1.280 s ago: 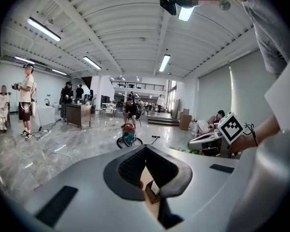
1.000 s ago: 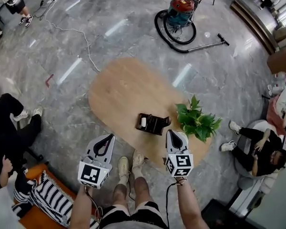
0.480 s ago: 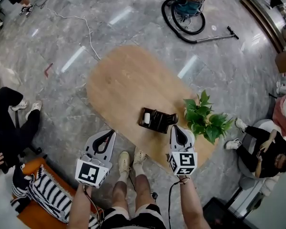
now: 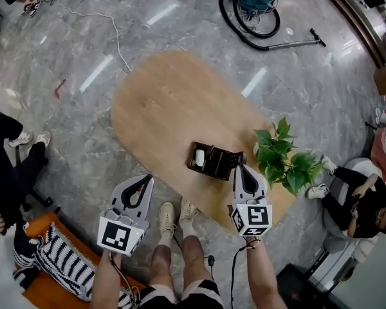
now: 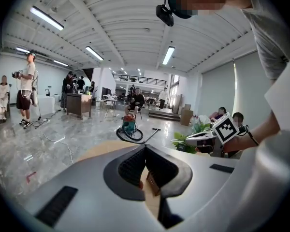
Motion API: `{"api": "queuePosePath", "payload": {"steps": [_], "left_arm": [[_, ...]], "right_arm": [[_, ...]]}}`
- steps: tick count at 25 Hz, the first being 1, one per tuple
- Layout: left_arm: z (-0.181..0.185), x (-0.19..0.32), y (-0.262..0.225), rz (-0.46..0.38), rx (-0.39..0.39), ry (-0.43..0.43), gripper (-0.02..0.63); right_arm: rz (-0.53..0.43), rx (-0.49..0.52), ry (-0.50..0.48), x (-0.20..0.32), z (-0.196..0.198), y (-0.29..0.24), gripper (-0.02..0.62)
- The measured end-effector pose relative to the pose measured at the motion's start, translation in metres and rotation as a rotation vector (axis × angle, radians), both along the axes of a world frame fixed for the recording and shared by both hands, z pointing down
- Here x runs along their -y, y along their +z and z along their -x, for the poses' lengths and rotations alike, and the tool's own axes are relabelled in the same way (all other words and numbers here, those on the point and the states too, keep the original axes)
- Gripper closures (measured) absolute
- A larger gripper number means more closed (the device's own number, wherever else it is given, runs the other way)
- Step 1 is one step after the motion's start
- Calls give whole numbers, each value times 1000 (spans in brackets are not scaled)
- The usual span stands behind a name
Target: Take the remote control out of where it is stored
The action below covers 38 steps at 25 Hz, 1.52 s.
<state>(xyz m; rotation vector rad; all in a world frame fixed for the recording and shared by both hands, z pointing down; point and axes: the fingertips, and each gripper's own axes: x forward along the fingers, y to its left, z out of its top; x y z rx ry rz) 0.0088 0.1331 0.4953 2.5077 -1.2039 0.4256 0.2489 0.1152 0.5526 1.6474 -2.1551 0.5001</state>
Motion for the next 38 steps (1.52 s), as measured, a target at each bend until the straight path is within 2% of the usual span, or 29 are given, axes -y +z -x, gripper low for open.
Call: {"api": "queuePosePath", "payload": {"steps": [10,13,14,16,21,26,38], "left_arm": [[-7,-5,29,27,6,8,601],[-11,-10,30,30,15,17,601],[-11,-12,30,31,18,20,601],[-11,-15,30,38,17,19,601],[-4,-18,33,50,30,9,601],[1,-22,38,54,40,1,601],[6,-27,41,61,53,-45,600]], "right_arm": [[-91,20,23,2,-1,-6,588],[-112,15,57,1,-10,-7,586],[-108,16,65,1,-13,-6,580],[-90,27,78,1,-18,0,495],[-28,56,113,1,-26,23,427],[40,107,112,1,-25,49,422],[64,108,92,6,-25,62,423]]}}
